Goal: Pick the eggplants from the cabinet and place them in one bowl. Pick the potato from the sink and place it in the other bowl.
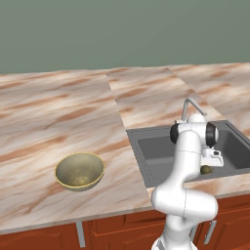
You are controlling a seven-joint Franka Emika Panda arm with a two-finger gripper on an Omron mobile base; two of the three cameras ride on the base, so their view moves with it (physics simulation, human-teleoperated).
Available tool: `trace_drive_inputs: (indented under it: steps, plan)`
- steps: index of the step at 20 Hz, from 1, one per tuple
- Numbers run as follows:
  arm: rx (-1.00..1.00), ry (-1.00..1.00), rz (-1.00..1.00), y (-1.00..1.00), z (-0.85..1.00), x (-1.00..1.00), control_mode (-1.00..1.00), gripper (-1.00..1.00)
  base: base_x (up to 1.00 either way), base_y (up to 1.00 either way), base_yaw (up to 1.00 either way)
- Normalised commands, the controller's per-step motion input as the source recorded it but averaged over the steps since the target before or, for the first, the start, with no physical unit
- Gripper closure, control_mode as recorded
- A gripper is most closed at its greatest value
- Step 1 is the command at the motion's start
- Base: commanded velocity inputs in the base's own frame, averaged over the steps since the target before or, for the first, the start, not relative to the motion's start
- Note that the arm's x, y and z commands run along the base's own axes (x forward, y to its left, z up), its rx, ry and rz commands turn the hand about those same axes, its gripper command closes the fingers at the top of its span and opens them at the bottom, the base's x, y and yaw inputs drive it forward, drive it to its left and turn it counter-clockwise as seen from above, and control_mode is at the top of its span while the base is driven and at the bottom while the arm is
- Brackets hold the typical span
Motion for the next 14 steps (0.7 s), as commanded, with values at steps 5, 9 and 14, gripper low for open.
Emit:
trace_drive_inputs:
  steps: [5,9,14]
  plan:
    - [0.16,-0.01,-0.02,-0.13,0.02,-0.34,-1.0,1.0,0.0,0.0,0.0]
    - [0.18,-0.01,-0.02,-0.17,0.11,-0.18,-1.0,1.0,0.0,0.0,0.0]
    - [0.18,-0.04,-0.02,-0.15,0.19,-0.04,-1.0,1.0,0.0,0.0,0.0]
